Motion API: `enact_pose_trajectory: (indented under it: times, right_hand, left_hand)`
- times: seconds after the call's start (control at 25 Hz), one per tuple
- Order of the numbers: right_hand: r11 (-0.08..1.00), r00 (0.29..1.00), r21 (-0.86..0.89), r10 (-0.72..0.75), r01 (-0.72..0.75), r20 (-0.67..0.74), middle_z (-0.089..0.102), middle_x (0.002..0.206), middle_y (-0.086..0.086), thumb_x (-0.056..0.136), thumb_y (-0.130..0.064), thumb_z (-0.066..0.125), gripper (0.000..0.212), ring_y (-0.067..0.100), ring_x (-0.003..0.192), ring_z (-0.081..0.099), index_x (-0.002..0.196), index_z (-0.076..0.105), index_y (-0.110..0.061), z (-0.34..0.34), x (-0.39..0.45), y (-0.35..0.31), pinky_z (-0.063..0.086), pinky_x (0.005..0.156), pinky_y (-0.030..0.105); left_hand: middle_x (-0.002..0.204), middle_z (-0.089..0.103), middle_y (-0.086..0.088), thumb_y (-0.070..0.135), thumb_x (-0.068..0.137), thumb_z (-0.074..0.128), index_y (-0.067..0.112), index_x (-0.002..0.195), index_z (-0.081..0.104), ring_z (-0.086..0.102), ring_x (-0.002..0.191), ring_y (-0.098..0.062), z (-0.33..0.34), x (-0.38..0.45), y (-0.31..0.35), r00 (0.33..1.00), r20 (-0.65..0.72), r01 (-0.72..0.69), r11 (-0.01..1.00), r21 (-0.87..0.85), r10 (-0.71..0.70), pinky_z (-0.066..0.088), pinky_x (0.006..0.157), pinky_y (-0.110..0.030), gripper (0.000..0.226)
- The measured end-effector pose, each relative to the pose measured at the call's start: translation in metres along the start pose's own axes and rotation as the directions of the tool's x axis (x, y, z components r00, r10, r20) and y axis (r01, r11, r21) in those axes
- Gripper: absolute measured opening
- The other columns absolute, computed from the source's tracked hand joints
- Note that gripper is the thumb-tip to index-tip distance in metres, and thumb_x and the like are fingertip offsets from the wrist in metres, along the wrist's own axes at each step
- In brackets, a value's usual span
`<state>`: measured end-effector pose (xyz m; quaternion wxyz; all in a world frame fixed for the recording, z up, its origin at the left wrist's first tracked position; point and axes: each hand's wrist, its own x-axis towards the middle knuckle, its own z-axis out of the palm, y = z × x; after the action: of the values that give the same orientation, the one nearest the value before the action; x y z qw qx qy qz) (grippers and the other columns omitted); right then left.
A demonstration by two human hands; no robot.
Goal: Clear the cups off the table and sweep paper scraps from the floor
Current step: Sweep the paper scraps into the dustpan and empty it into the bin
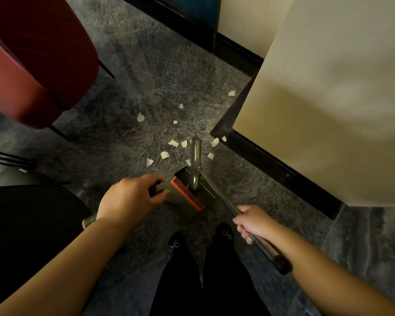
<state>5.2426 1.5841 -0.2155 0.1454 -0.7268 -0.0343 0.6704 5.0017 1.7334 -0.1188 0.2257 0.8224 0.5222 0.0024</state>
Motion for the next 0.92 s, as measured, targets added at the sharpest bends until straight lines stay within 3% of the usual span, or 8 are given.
enact_pose_trajectory:
  times: [0.24, 0.56, 0.68, 0.76, 0.92]
  right_hand:
    - [0.956, 0.976, -0.272, -0.157, 0.112, -0.148, 0.054, 0.064, 0.010, 0.095, -0.005, 0.048, 0.052, 0.015, 0.039, 0.044, 0.145, 0.037, -0.014, -0.036, -0.004, -0.038, 0.036, 0.034, 0.021]
    - [0.890, 0.948, -0.450, -0.199, 0.069, -0.249, 0.056, 0.068, 0.016, 0.095, -0.005, 0.047, 0.043, 0.022, 0.050, 0.050, 0.138, 0.042, -0.002, -0.077, 0.051, -0.109, 0.040, 0.043, 0.029]
    - [0.896, 0.938, -0.440, -0.197, 0.054, -0.287, 0.058, 0.072, 0.016, 0.096, -0.006, 0.046, 0.053, 0.022, 0.051, 0.051, 0.147, 0.031, -0.009, -0.085, 0.070, -0.119, 0.041, 0.044, 0.030]
    - [0.888, 0.944, -0.458, -0.191, 0.050, -0.268, 0.059, 0.075, 0.015, 0.097, -0.009, 0.044, 0.054, 0.022, 0.053, 0.052, 0.149, 0.028, -0.012, -0.085, 0.078, -0.120, 0.041, 0.043, 0.029]
    - [0.903, 0.965, -0.423, -0.168, 0.070, -0.199, 0.059, 0.080, 0.014, 0.097, -0.012, 0.046, 0.046, 0.021, 0.054, 0.054, 0.142, 0.040, -0.015, -0.082, 0.095, -0.112, 0.044, 0.044, 0.027]
  left_hand:
    - [0.081, 0.070, 0.010, 0.054, 0.076, 0.069, 0.043, 0.100, 0.066, 0.066, 0.074, -0.015, -0.015, 0.005, -0.022, 0.991, -0.037, 0.126, 0.991, -0.038, -0.127, 0.054, 0.064, -0.029, 0.026]
    - [0.079, 0.067, 0.013, 0.056, 0.076, 0.068, 0.042, 0.099, 0.066, 0.061, 0.070, -0.011, -0.021, 0.032, -0.033, 0.981, -0.062, 0.181, 0.982, -0.054, -0.184, 0.049, 0.060, -0.026, 0.026]
    - [0.073, 0.063, 0.016, 0.056, 0.076, 0.068, 0.043, 0.099, 0.066, 0.058, 0.066, -0.008, -0.022, 0.040, -0.034, 0.976, -0.086, 0.195, 0.978, -0.069, -0.201, 0.044, 0.056, -0.023, 0.026]
    - [0.067, 0.057, 0.018, 0.056, 0.076, 0.067, 0.042, 0.097, 0.066, 0.054, 0.061, -0.005, -0.017, 0.043, -0.028, 0.976, -0.100, 0.188, 0.980, -0.071, -0.195, 0.041, 0.051, -0.019, 0.025]
    - [0.063, 0.054, 0.019, 0.057, 0.075, 0.068, 0.044, 0.096, 0.065, 0.050, 0.056, -0.003, -0.009, 0.047, -0.019, 0.978, -0.099, 0.181, 0.982, -0.052, -0.186, 0.034, 0.048, -0.014, 0.025]
